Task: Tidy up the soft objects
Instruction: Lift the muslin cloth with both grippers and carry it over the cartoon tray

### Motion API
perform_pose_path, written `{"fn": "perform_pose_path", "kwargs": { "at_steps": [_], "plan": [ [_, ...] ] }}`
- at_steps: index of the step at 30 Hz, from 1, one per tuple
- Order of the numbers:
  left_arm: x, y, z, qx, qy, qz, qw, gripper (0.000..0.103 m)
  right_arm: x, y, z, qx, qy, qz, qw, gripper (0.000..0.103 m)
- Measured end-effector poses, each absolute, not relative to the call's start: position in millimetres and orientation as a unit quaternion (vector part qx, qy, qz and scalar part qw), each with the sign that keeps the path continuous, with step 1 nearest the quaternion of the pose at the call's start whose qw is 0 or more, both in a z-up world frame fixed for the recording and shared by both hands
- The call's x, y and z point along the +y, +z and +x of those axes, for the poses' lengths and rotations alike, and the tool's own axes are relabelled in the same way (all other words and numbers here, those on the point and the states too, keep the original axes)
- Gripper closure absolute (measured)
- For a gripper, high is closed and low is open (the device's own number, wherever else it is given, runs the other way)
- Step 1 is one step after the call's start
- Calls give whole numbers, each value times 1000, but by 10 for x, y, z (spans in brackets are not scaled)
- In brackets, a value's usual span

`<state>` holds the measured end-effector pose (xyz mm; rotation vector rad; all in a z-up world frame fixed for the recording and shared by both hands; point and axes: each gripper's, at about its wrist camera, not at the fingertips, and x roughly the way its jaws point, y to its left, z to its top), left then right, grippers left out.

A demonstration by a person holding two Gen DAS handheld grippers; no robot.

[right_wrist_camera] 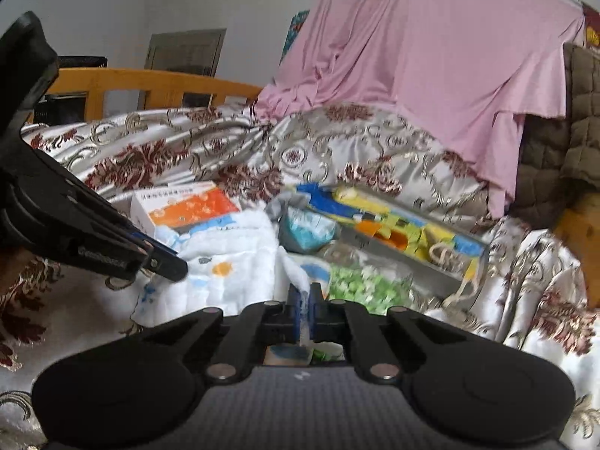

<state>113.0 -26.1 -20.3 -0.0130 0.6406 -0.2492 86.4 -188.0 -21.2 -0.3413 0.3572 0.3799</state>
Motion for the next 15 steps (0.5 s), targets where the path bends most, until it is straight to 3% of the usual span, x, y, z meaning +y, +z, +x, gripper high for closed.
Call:
{"fn": "perform_pose_path", "kwargs": {
  "at_steps": [15],
  "plan": [
    [-256, 515, 1021, 217, -100, -20, 971, 100, -2066, 154, 671, 79, 153, -143, 975, 99]
  ]
}}
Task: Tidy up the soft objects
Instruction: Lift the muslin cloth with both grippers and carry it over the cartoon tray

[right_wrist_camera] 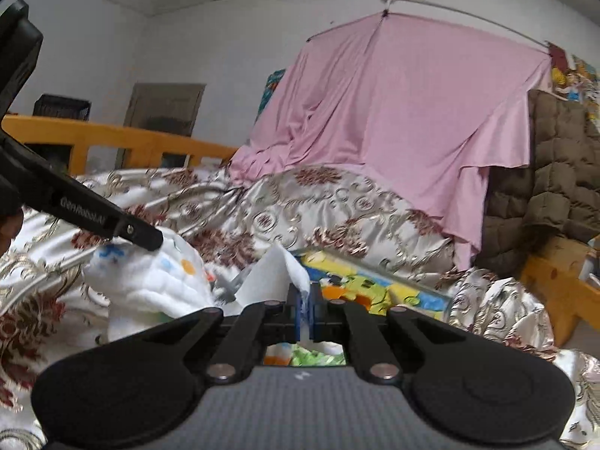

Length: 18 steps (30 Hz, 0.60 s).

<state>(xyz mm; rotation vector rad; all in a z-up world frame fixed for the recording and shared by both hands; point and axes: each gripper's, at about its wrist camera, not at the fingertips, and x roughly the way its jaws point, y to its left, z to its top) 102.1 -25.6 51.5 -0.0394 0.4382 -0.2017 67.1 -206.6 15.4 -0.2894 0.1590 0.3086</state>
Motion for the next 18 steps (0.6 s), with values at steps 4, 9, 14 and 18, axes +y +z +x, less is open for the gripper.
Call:
{"fn": "perform_pose_path", "kwargs": {
  "at_steps": [4, 9, 14, 18],
  "plan": [
    [-368, 767, 1177, 195, -114, -13, 974, 100, -2143, 203, 693, 71, 143, -134, 978, 99],
    [-536, 1027, 1569, 179, -125, -24, 976, 100, -2282, 344, 869, 79, 135, -100, 983, 99],
    [-735, 1183, 2192, 164, -134, -19, 977, 100, -2496, 602, 1424, 74, 122, -86, 986, 99],
    [-837, 1167, 2768, 157, -136, -23, 978, 100, -2663, 784, 2116, 91, 129, -58, 986, 99]
  ]
}}
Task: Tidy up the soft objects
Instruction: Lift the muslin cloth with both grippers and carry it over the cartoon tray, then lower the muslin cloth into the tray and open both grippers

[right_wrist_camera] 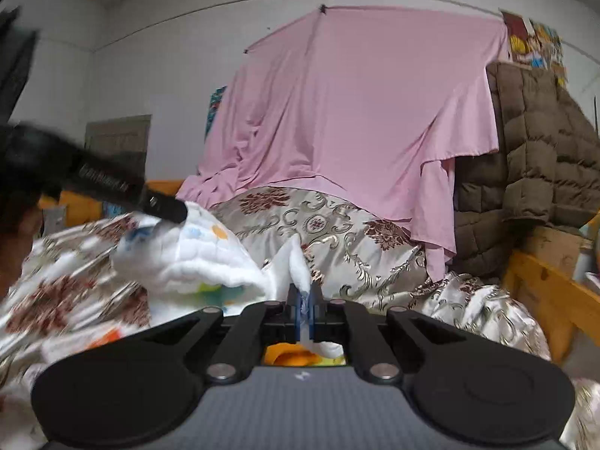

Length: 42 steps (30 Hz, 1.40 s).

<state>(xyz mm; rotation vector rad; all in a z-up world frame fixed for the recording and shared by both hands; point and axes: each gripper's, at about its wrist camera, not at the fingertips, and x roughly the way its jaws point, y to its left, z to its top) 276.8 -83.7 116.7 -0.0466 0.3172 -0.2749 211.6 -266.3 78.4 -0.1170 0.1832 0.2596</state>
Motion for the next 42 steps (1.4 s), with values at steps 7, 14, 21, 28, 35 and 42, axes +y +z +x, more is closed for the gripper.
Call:
{"fn": "perform_pose_path", "kwargs": {
  "at_steps": [7, 14, 21, 28, 35, 42],
  "plan": [
    [-936, 694, 3801, 186, -137, -38, 972, 99, -2798, 703, 3276, 174, 135, -14, 975, 99],
    [-917, 53, 4247, 246, -125, -55, 960, 99, -2778, 244, 3870, 250, 125, -24, 960, 99],
    [-869, -204, 4286, 284, -117, -55, 950, 98, -2864, -46, 3992, 300, 107, -2, 948, 98],
    [-871, -150, 4193, 296, -129, -70, 944, 86, -2844, -55, 3913, 298, 98, -10, 949, 52],
    [-816, 183, 3797, 263, -133, -90, 951, 66, -2880, 242, 3596, 258, 102, -9, 961, 27],
    [-696, 710, 3041, 191, -133, -95, 968, 40, -2878, 821, 2922, 173, 105, -11, 979, 7]
  ]
}}
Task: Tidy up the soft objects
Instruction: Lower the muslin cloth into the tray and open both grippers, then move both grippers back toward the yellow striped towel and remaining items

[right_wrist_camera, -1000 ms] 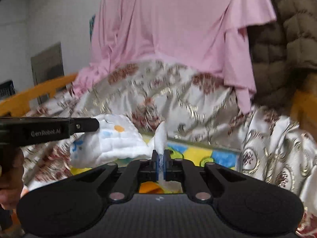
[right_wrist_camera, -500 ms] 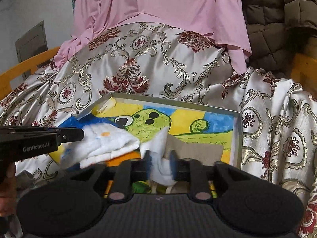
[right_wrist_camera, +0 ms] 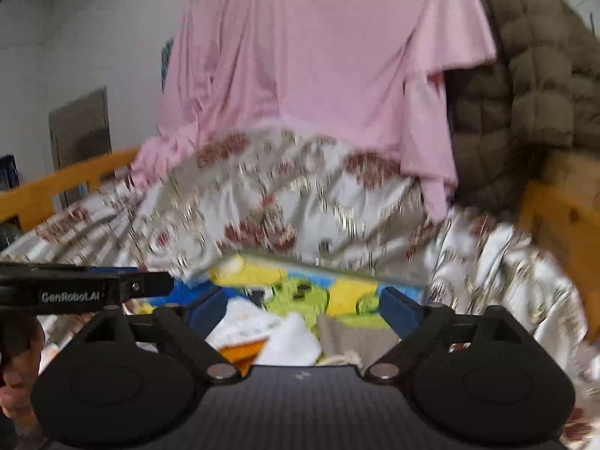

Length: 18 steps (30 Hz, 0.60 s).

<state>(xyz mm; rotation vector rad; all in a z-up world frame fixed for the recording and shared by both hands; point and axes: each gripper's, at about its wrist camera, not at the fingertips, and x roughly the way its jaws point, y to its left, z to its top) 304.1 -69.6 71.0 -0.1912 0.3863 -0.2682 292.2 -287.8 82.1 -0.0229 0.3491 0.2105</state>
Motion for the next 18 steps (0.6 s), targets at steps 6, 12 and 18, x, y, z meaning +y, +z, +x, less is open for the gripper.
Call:
{"fn": "perform_pose_path", "kwargs": {
  "at_steps": [6, 12, 18],
  "plan": [
    [-537, 1093, 2330, 141, -125, -98, 977, 21, -2891, 1280, 2290, 129, 94, -16, 987, 0],
    [-463, 1304, 1586, 108, -124, -84, 983, 8, -2844, 1547, 1587, 102, 90, -9, 991, 0],
    [-404, 1303, 943, 96, -130, -69, 985, 1, -2777, 1595, 938, 84, 78, -12, 993, 0]
  ]
}}
